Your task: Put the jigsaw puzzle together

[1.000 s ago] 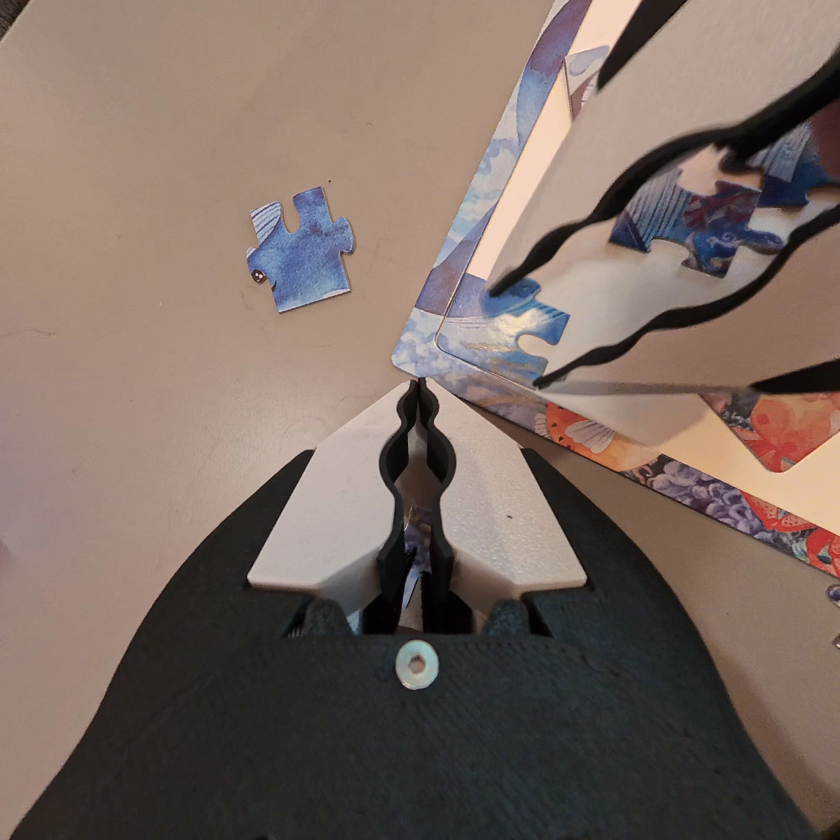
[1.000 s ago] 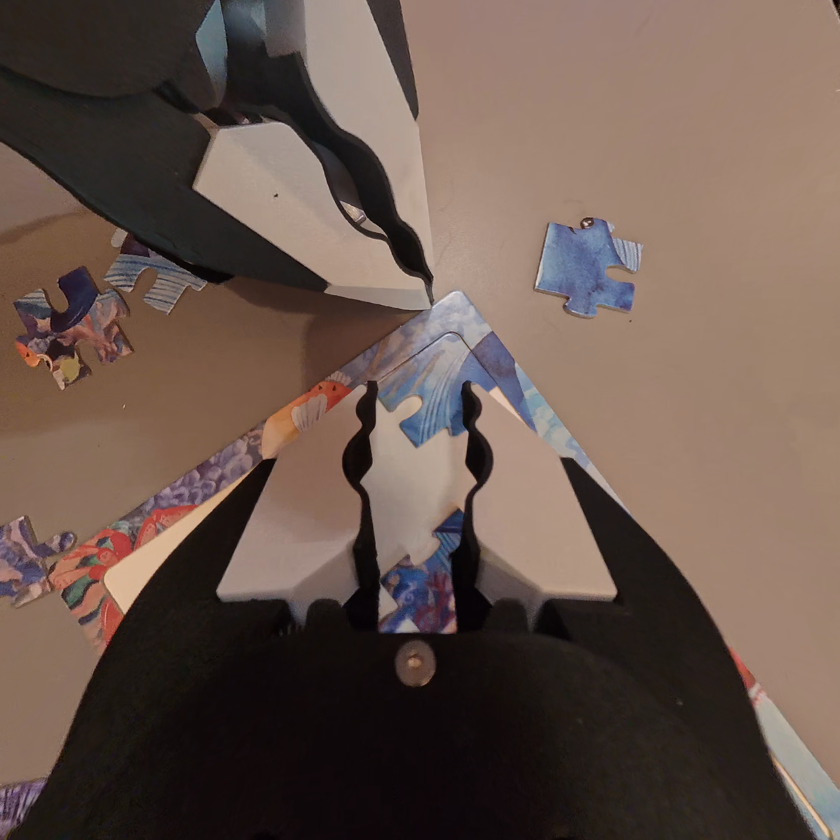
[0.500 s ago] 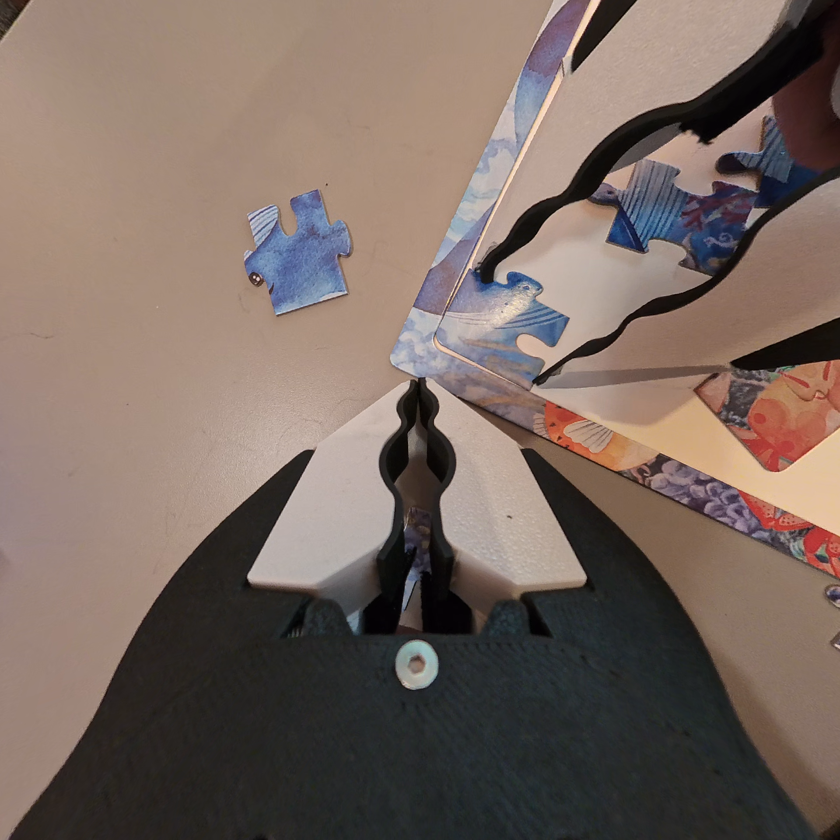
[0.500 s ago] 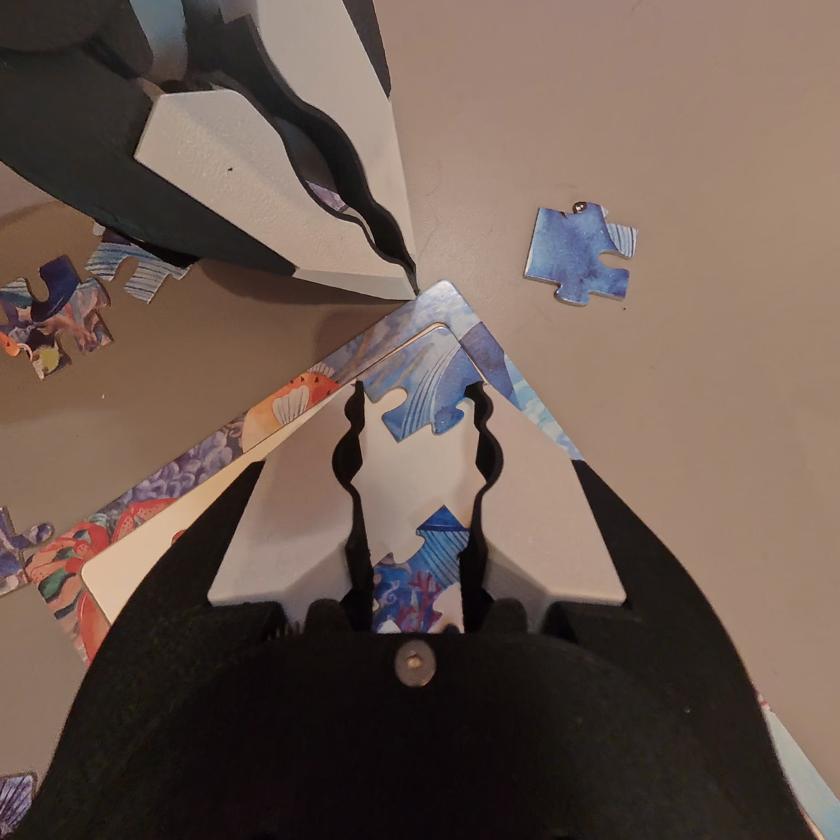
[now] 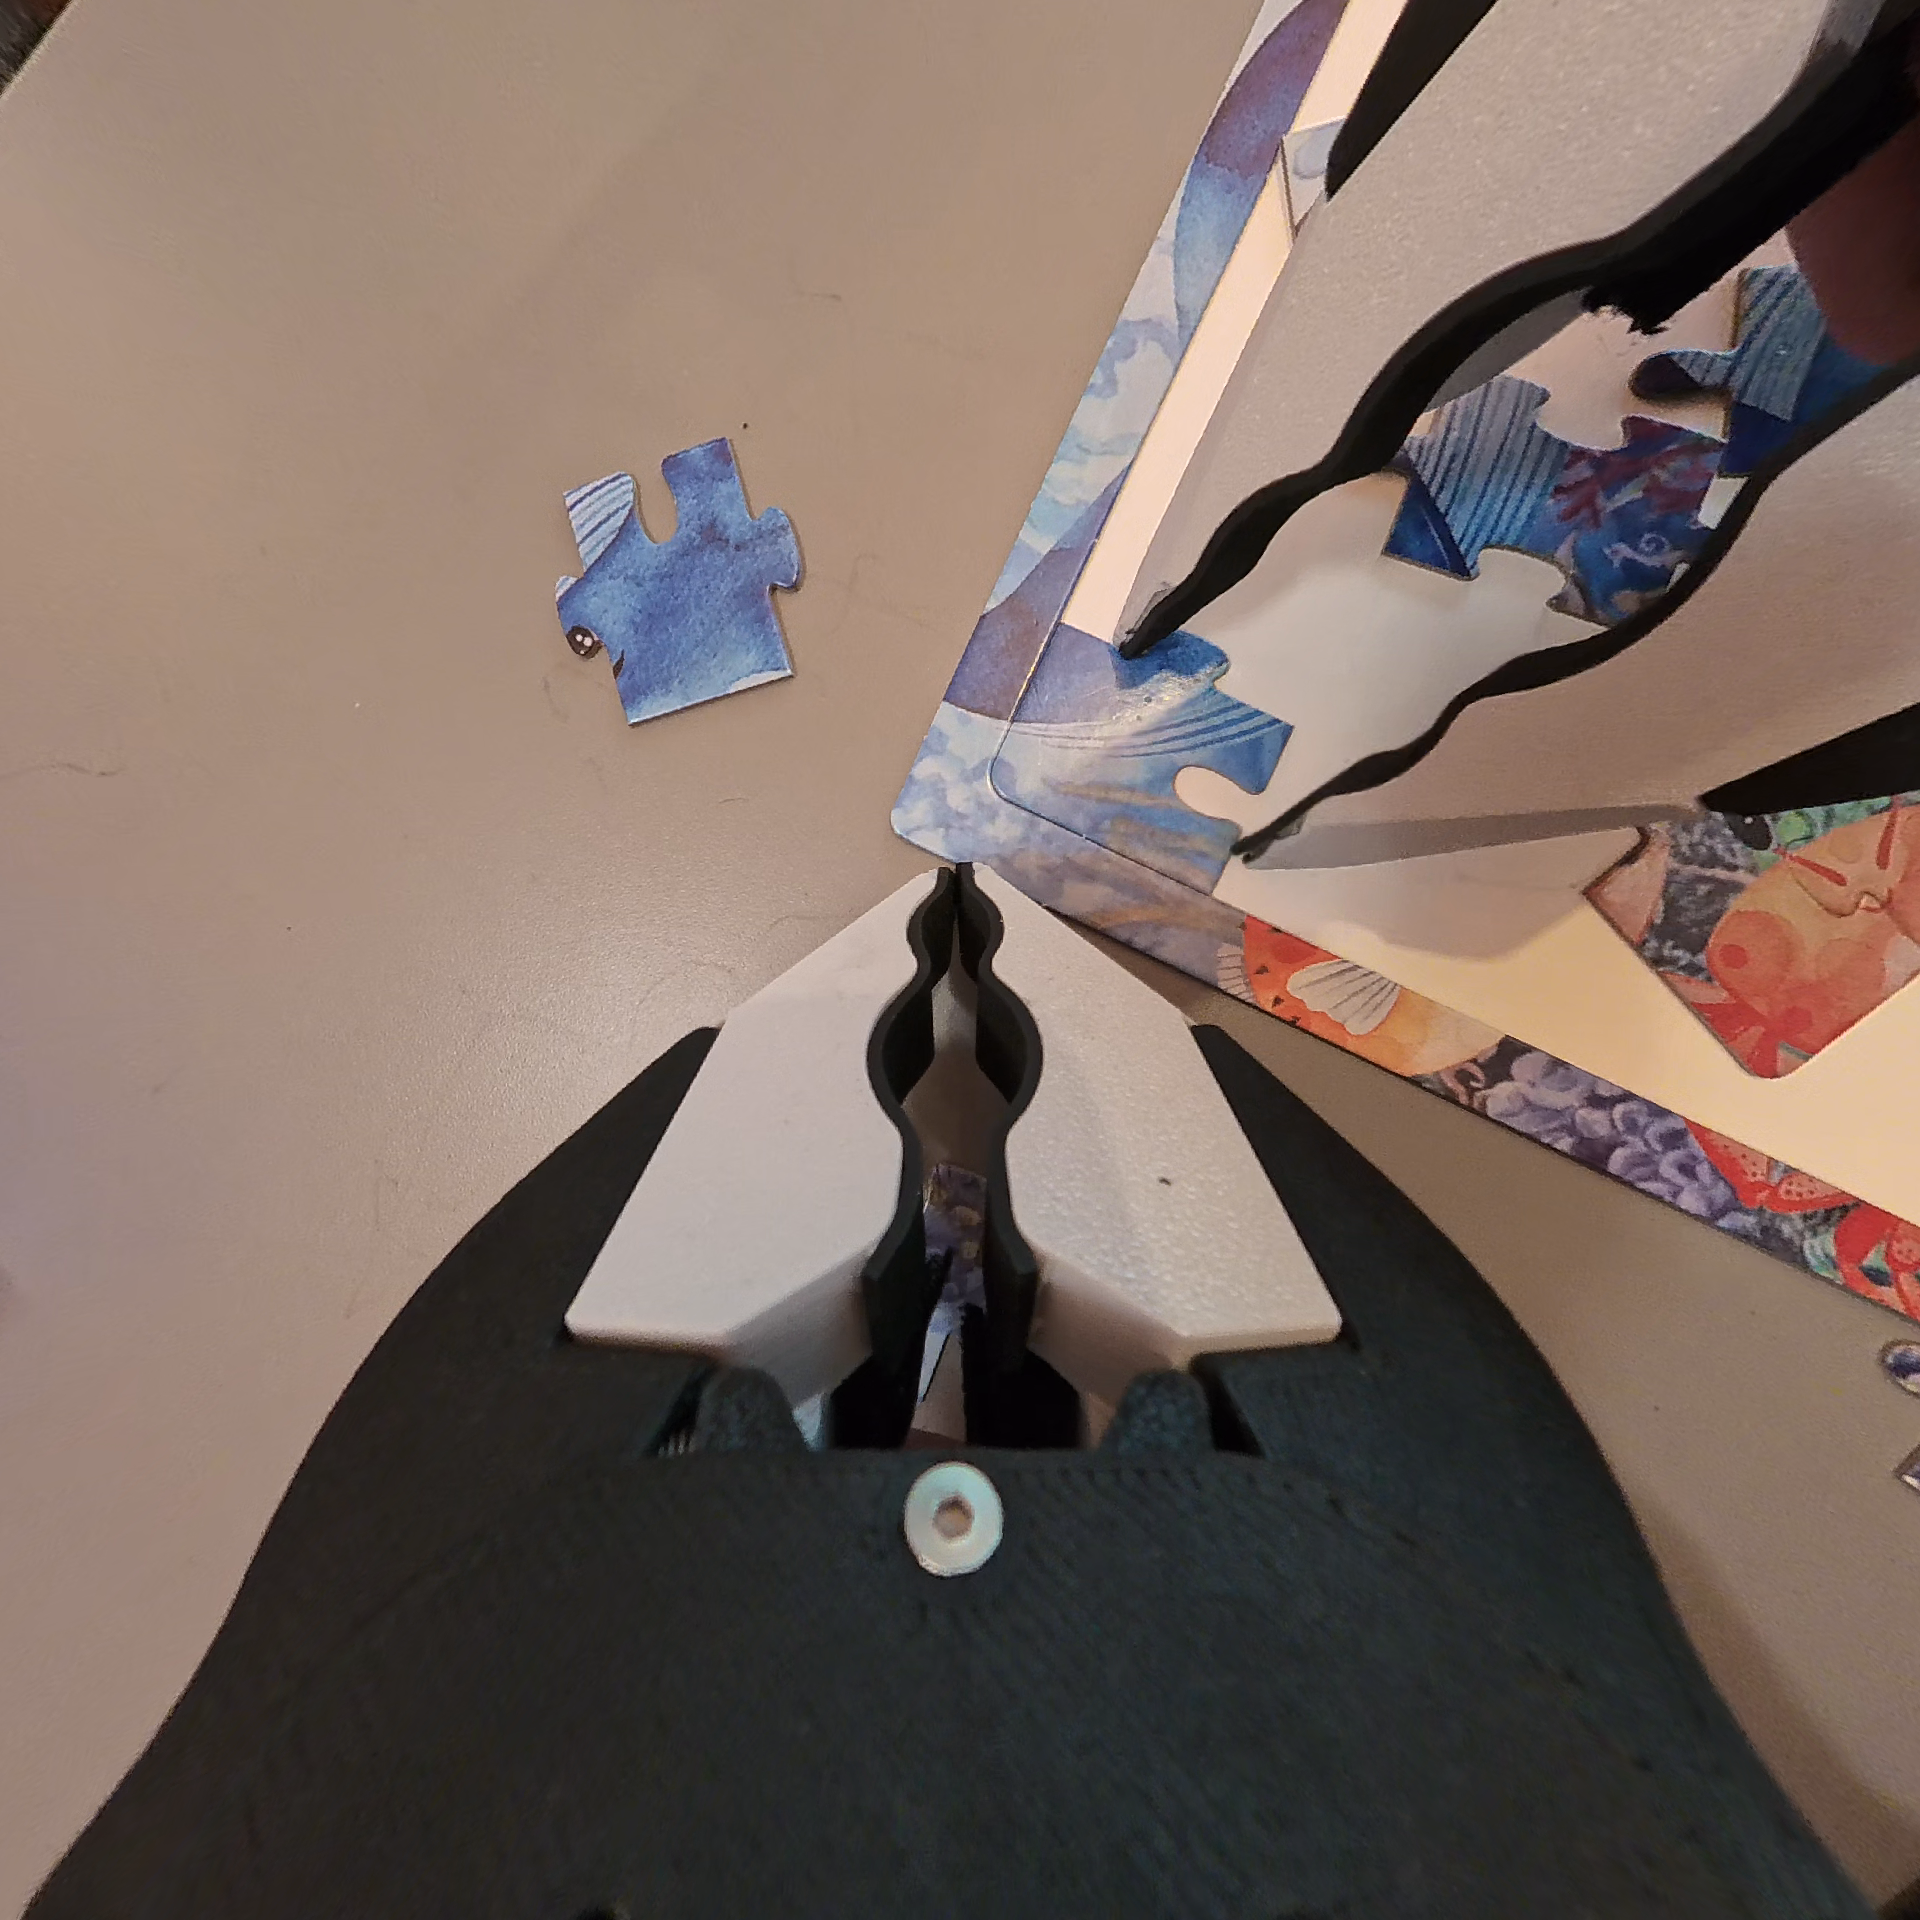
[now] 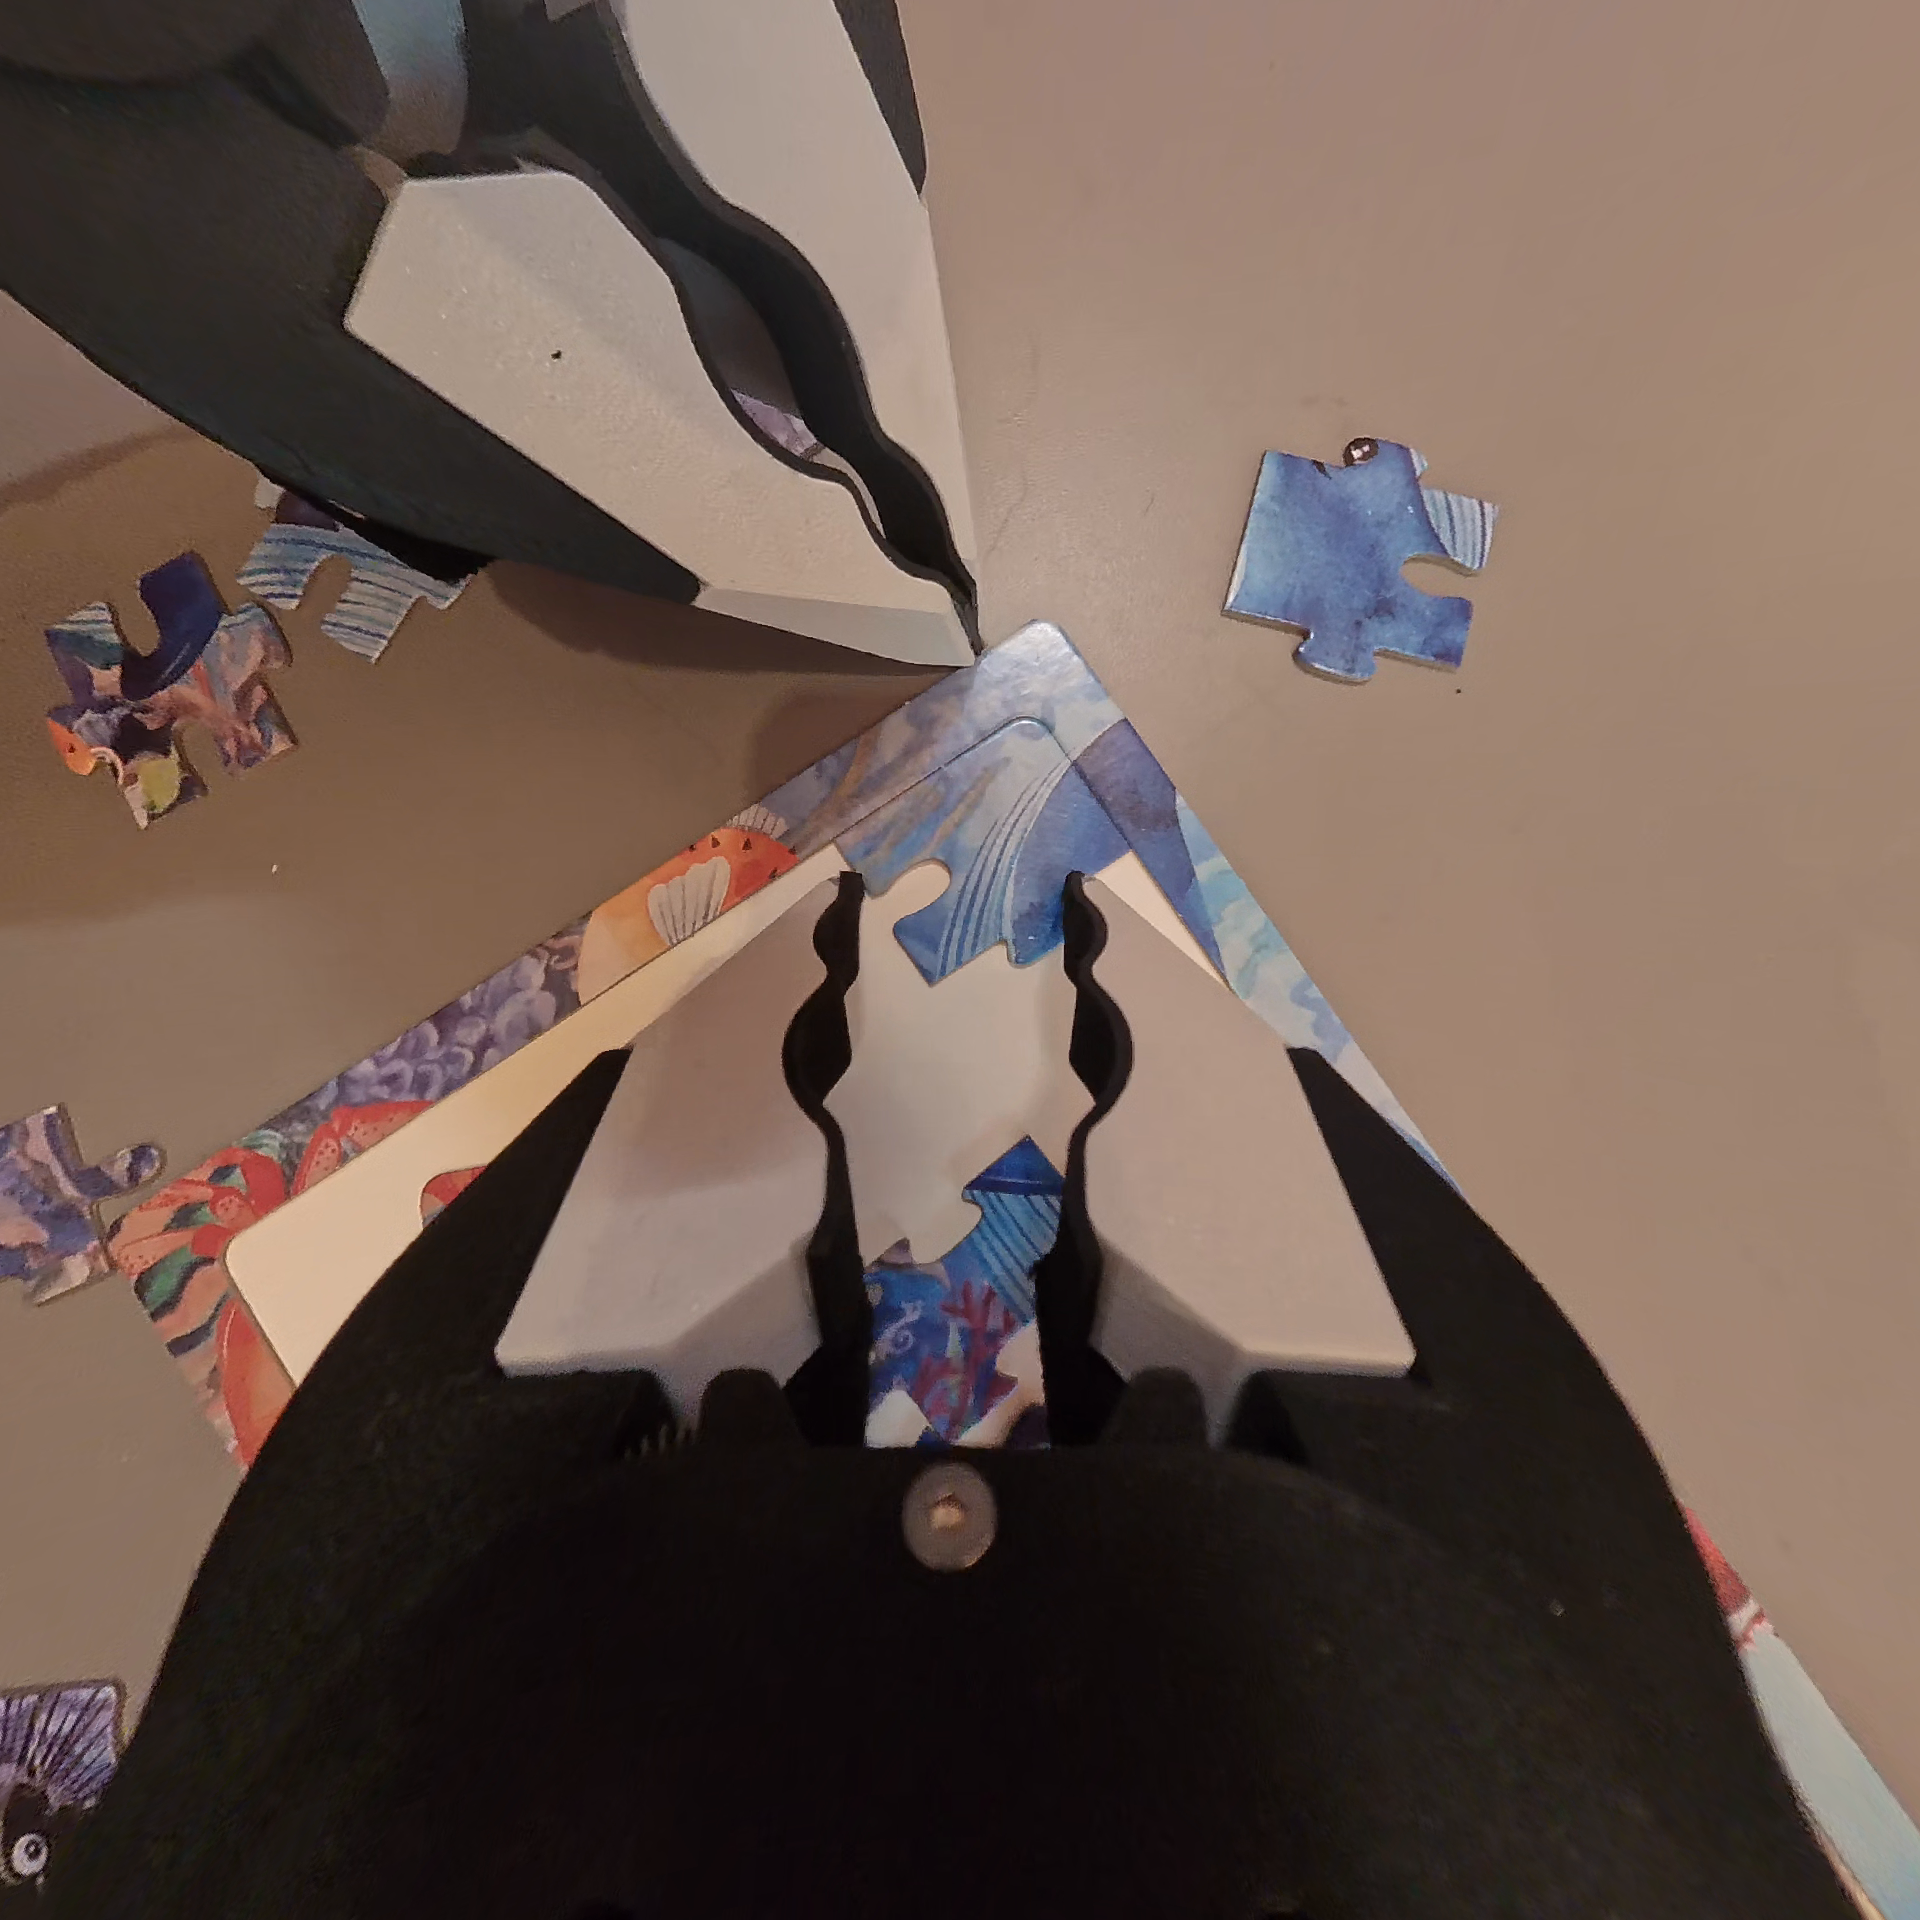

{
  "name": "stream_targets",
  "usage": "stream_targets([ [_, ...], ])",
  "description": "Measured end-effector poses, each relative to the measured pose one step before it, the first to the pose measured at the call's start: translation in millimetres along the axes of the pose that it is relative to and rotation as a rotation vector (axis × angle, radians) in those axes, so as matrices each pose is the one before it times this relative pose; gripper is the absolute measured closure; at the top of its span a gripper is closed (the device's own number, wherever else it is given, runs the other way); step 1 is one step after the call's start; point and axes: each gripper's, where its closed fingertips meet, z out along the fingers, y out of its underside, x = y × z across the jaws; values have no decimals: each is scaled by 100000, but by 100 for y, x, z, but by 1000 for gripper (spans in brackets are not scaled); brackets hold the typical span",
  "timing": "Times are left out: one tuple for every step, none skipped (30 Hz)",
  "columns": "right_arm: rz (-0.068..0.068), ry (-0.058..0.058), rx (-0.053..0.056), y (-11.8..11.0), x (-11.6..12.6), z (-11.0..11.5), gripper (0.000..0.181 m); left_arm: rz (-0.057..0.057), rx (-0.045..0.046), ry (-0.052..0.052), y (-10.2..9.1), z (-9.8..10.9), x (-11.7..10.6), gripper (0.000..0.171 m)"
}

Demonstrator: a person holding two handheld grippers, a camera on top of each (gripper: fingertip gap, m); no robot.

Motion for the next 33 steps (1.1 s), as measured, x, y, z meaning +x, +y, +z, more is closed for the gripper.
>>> stream_targets([
  [266, -383, 90, -2, -20, -4, 143, 108, -66, -115, -7, 3, 0, 171],
  [-411, -303, -248, 18, -66, -15, 142, 14, 10, -30, 10, 5, 2, 171],
  [-297, -273, -255, 0, -42, -2, 140, 10, 30, 30, 1, 0, -4, 171],
  [90, -333, 52, -8, -12, -23, 140, -74, 90, 134, -8, 6, 2, 171],
  [415, -666, 528, -67, -26, -86, 139, -82, 208, 223, 0, -11, 2, 171],
  [544, -1205, 1026, -144, -68, -166, 137, 38, 226, 223, 3, -1, -5, 171],
  [547, -1314, 1308, -206, -56, -263, 136, 443, 119, -175, -2, -14, -38, 171],
  [427, -532, 2082, -315, 79, -360, 136, 363, 375, -1186, -86, -61, -188, 170],
  [573, 66, 1801, -275, 203, -434, 137, -500, 644, -1369, -191, -141, -259, 165],
  [776, 190, 1443, -215, 269, -456, 137, -825, 1380, -1319, -308, -192, -285, 159],
  [950, 275, 1523, -198, 315, -475, 137, -1029, 2149, -1498, -393, -193, -364, 157],
  [1040, 535, 1552, -178, 392, -457, 137, -1543, 2644, -2400, -454, -111, -597, 152],
  [1085, 574, 1456, -129, 404, -426, 138, -2112, 2513, -4070, -442, 6, -938, 145],
  [1197, 268, 1108, -74, 377, -356, 138, -2306, 1833, -4374, -356, 138, -992, 143],
  [1212, 68, 992, -66, 307, -301, 139, -1587, 653, -2010, -124, 268, -512, 142],
  [1191, 163, 1093, -88, 282, -261, 139, -503, -7, -977, 7, 348, -198, 141],
  [919, -114, 1049, -109, 154, -196, 140, 218, -238, -1665, -25, 400, -192, 140],
  [477, -298, 636, -75, 28, -137, 141, 474, -523, -1357, -53, 432, -100, 139],
  [-34, -143, 70, -27, -19, -51, 141, 725, -621, -194, -105, 437, 95, 137],
  [-477, 158, -123, -11, -52, -17, 141, 424, -208, -718, -203, 428, -5, 134],
  [-583, 168, -110, -25, -87, 4, 141, -102, -262, -882, -195, 406, -112, 132],
  [-438, -24, -101, -24, -103, 12, 141, -190, -93, 799, -188, 344, 114, 133],
  [-319, -52, 87, -57, -94, -16, 141, -1309, 1224, 1890, -347, 227, 247, 134],
  [-224, 70, 76, -36, -39, -31, 141, -2149, 349, 1781, -170, 201, 188, 134],
  [-63, 166, 38, -24, 5, -33, 141, -2042, 99, 200, -64, 147, -89, 134],
  [75, 22, 197, -35, 20, -56, 141, -1185, -143, 73, -8, 51, -85, 135],
  [121, -45, 226, -22, 31, -47, 142, -193, -73, 246, 26, 3, 9, 137],
  [111, 108, 127, -9, 62, -39, 142, 251, -36, -44, 36, 4, 11, 142],
  [193, 97, 83, 0, 76, -35, 142, 274, 31, -544, 21, 21, -32, 148],
  [239, -119, 151, 1, 33, -10, 142, 180, -188, -976, 31, 52, -102, 155],
  [178, -162, 72, 9, 10, -9, 142, 386, -463, -1050, 56, 64, -104, 162],
  [67, 32, -99, 29, 33, 0, 142, 683, 138, -567, -18, 38, -31, 164],
  [-6, 73, -94, 32, 24, 0, 142, 246, 106, -16, -27, 2, 42, 165],
])
